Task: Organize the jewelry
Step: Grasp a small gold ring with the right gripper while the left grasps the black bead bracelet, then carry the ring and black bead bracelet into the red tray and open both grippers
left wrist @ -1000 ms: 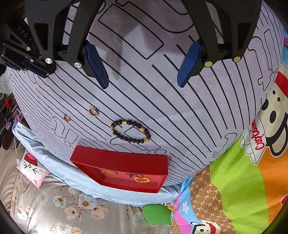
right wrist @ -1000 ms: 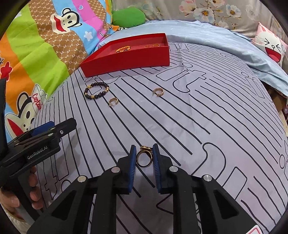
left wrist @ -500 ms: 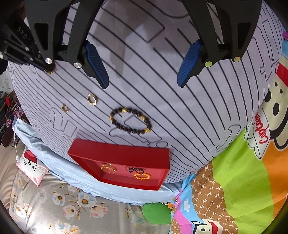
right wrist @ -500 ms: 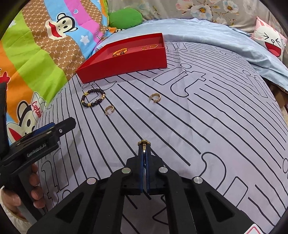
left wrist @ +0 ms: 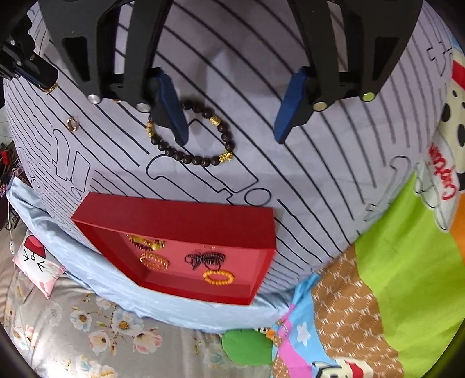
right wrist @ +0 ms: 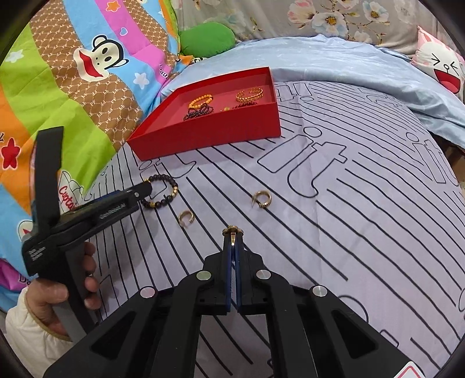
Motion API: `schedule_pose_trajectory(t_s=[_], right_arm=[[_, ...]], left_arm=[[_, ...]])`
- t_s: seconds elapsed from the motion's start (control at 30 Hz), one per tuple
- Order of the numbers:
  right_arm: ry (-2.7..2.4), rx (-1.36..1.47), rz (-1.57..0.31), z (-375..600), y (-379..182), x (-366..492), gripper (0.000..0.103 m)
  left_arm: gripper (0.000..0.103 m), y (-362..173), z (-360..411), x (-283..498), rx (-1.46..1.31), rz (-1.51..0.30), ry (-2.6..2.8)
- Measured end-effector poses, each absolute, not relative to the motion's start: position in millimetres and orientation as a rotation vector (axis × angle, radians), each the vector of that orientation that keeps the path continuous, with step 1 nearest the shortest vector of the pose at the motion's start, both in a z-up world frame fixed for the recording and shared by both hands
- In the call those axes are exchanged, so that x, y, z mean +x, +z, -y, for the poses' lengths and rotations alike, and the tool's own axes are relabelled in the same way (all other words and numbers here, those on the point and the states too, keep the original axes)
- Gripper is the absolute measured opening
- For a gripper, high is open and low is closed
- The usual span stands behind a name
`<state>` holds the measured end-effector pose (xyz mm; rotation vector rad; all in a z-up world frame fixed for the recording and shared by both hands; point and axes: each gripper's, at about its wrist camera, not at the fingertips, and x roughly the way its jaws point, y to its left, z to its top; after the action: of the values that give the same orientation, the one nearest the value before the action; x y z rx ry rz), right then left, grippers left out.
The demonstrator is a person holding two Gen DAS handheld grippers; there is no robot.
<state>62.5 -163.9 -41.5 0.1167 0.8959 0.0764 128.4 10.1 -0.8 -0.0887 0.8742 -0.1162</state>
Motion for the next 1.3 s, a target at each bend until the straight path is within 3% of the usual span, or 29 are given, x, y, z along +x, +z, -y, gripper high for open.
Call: schedule_pose_trajectory(t_s=[0.1, 0.2, 0.37, 0.47, 0.8, 1.3], right_arm=[[0.084, 0.126, -0.896, 164, -41, 67, 0.002], [0.096, 0.148, -0.901, 165, -42, 73, 0.002], [0.094, 0.148, -0.899, 166, -42, 75, 0.002], [0.092, 0.147, -0.897, 166, -41, 75, 0.002], [0.090, 0.138, -0.871, 166, -28, 68, 0.002], [0.119, 0.099, -0.794, 159, 6, 80, 0.002]], left_arm=[[0.053, 0, -9, 133, -0.095, -0.873, -0.121], [0.045, -1, -6, 135, -0.077, -0.878, -0.115], [0.019, -1, -3, 135, -0.068, -0.879, -0.135], [0.009, -1, -5, 135, -0.080, -0.882, -0.144], [0.008, 11, -6, 124, -0.112, -0.883, -0.195], [0.008, 78, 5, 112, -0.085, -0.773, -0.291]])
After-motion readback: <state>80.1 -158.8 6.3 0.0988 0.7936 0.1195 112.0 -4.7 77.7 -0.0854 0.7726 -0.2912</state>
